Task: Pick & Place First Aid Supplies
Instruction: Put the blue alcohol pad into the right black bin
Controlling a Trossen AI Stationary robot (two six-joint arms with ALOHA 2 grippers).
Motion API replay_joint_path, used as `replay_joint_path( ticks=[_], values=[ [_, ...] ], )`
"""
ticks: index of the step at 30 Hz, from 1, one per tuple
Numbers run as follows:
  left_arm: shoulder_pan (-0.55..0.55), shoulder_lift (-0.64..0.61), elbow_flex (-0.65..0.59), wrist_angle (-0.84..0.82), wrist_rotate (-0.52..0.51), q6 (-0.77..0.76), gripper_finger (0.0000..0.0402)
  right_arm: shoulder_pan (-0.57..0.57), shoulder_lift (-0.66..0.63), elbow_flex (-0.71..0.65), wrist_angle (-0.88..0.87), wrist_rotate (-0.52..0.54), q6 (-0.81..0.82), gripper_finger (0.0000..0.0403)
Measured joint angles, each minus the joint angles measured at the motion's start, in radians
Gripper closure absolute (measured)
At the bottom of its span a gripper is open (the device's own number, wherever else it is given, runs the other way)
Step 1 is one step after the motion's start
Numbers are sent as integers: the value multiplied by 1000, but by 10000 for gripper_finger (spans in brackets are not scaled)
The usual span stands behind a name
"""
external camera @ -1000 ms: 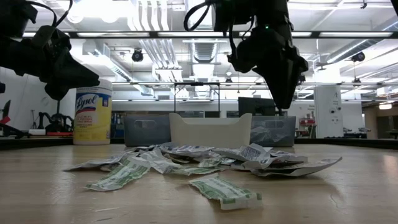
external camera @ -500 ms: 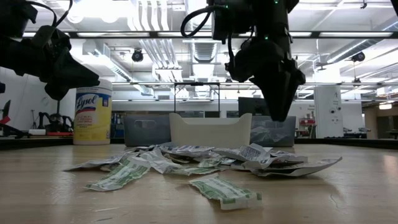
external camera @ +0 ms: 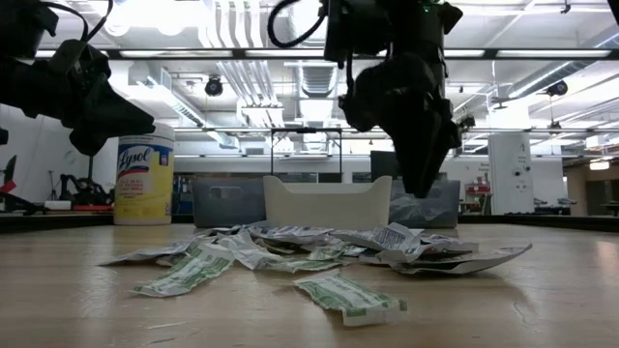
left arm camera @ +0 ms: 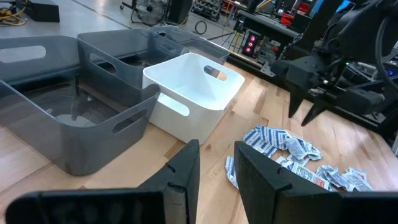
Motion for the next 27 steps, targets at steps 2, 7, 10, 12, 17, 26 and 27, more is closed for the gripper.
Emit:
replay_joint_path(
  ticks=[2, 7, 10, 12, 17, 26, 27],
  values=[
    [0, 0, 0, 0, 0, 0, 307, 3, 0, 0, 28, -3, -4, 255],
    [0, 0, 0, 0, 0, 0, 307, 8, 0, 0, 58, -4, -8, 244],
    [0, 0, 0, 0, 0, 0, 307, 8, 0, -9, 74, -3, -9, 240],
    [0, 0, 0, 0, 0, 0, 307, 8, 0, -22, 100, -15, -8, 238],
    [0, 0, 0, 0, 0, 0, 307, 9, 0, -67, 183, -69, -6, 243],
    [0, 0, 0, 0, 0, 0, 307, 8, -1, -86, 216, -70, -6, 247],
    [0, 0, 0, 0, 0, 0, 307, 8, -1, -94, 224, -70, -6, 246]
  ],
)
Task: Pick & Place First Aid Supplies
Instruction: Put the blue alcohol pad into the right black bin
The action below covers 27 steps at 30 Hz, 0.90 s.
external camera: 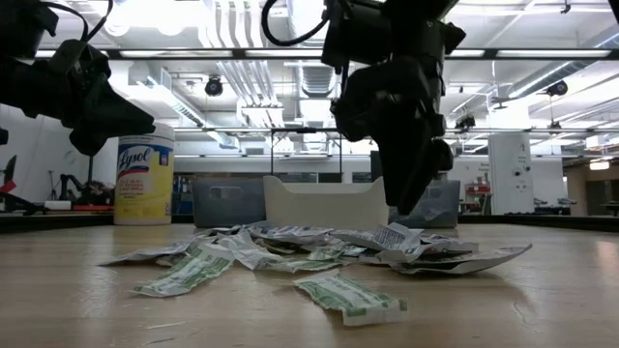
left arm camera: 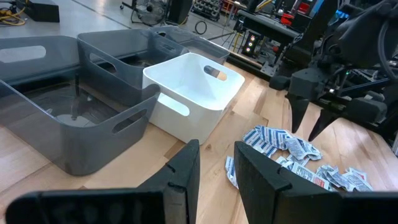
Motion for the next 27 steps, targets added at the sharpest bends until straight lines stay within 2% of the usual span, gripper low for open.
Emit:
replay_joint_path(
  ticks=[9, 17, 27],
  values=[
    [0, 0, 0, 0, 0, 0, 307, 0, 5, -62, 93, 0, 31, 247],
    [0, 0, 0, 0, 0, 0, 307, -1, 56, -61, 93, -5, 95, 254],
    [0, 0, 0, 0, 0, 0, 307, -1, 56, -61, 90, -1, 109, 277]
  ],
)
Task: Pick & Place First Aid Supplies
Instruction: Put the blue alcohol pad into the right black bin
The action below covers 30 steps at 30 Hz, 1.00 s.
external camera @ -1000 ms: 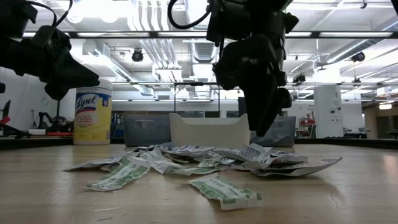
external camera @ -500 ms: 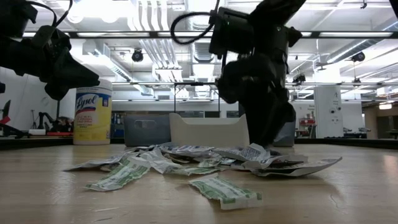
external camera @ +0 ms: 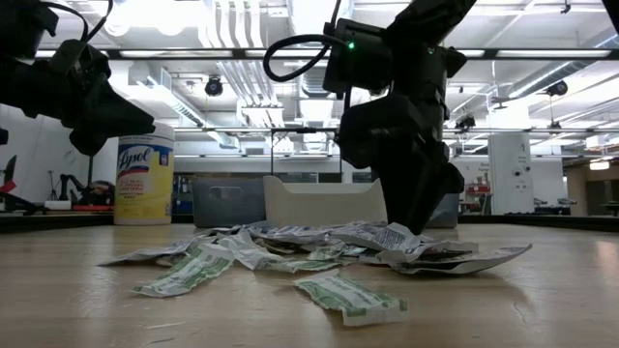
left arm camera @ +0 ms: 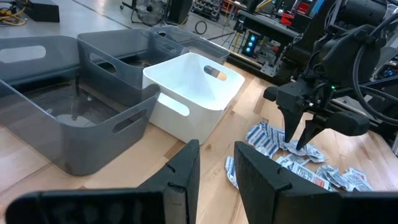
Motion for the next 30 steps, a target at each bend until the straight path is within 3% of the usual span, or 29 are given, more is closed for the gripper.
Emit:
replay_joint_path(
  ticks=[9, 21, 30],
  values=[
    [0, 0, 0, 0, 0, 0, 307, 0, 6, 36, -25, 5, -1, 281],
    [0, 0, 0, 0, 0, 0, 307, 0, 10, 79, -85, 29, -5, 220],
    [0, 0, 0, 0, 0, 0, 307, 0, 49, 82, -70, 27, -2, 225]
  ],
)
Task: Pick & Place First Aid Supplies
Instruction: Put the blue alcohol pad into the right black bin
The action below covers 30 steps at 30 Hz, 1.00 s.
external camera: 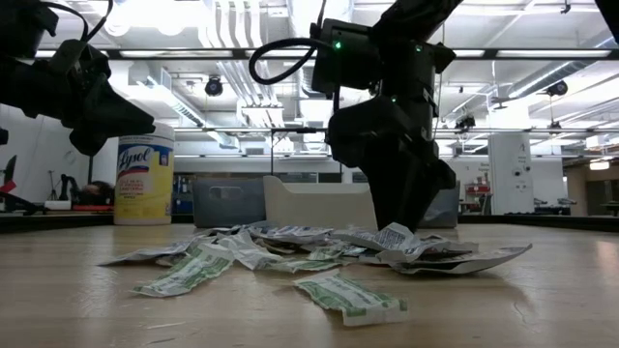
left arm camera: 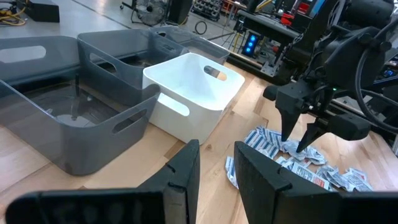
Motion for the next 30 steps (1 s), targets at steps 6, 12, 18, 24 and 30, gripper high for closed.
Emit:
replay_joint_path(
  ticks=[6, 12, 18, 24, 30],
  values=[
    [0, 0, 0, 0, 0, 0, 307, -1, 3, 0, -3, 1, -11, 239],
    [0, 0, 0, 0, 0, 0, 307, -1, 4, -1, -9, 4, -26, 272],
    [0, 0, 0, 0, 0, 0, 307, -2, -3, -3, -7, 4, -30, 312],
    [0, 0, 0, 0, 0, 0, 307, -1, -6, -4, -11, 4, -30, 351],
    [0, 0, 0, 0, 0, 0, 307, -1, -6, -4, -15, 4, -30, 379]
  ],
)
